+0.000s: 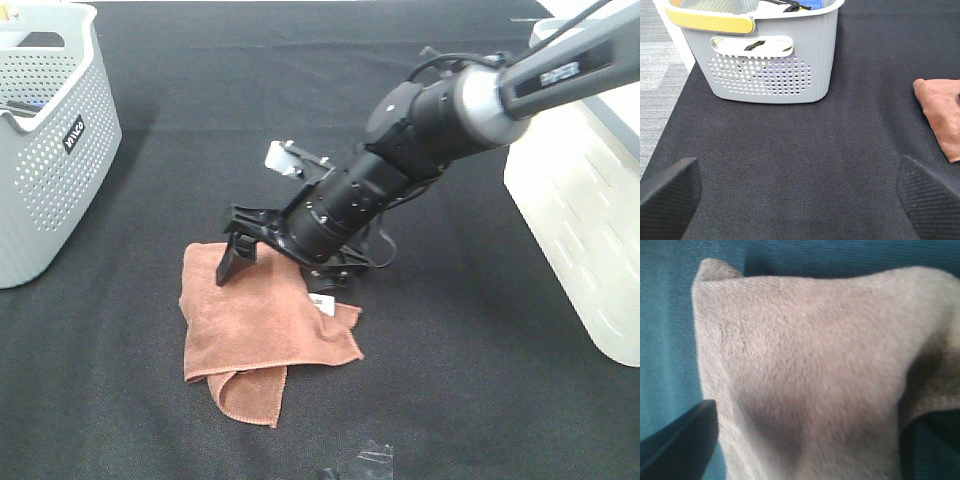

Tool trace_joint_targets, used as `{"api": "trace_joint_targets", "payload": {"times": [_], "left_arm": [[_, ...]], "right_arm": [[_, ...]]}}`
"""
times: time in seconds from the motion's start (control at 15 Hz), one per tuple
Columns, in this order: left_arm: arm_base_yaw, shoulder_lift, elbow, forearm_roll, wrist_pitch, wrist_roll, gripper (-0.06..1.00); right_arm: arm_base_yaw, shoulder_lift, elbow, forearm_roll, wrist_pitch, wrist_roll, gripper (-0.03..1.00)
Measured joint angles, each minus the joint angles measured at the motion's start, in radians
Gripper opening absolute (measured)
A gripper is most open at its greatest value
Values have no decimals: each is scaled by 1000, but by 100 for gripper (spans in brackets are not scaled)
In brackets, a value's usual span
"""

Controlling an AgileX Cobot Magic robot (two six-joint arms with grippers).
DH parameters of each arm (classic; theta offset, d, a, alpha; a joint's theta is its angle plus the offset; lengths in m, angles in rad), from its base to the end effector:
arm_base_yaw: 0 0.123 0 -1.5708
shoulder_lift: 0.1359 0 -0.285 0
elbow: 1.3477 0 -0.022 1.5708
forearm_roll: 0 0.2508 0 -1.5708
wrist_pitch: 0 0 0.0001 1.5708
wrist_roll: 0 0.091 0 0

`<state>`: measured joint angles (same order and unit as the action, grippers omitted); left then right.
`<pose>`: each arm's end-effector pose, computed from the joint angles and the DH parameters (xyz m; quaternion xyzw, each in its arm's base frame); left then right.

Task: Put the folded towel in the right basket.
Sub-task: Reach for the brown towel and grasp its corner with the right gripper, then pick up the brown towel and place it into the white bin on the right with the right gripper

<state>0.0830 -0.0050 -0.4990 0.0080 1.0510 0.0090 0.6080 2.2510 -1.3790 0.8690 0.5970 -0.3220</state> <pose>-0.0051 0.0002 0.2778 -0.0316 0.8490 0.0282 0.5266 0.3310 0.2780 0.0800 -0.1151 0.9526 0.2779 0.0465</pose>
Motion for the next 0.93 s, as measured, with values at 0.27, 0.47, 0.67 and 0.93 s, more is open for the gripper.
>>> {"api": "trace_joint_targets", "payload": {"times": [0.27, 0.47, 0.67, 0.93], "left_arm": [[0, 0, 0, 0, 0, 0, 99], [0, 0, 0, 0, 0, 0, 99], [0, 0, 0, 0, 0, 0, 99], [0, 0, 0, 0, 0, 0, 99]], "right_arm": [[8, 40, -47, 0, 26, 16, 41], [8, 52, -61, -2, 45, 16, 27], [8, 52, -61, -2, 46, 16, 27], [13, 30, -82, -54, 104, 28, 27]]}}
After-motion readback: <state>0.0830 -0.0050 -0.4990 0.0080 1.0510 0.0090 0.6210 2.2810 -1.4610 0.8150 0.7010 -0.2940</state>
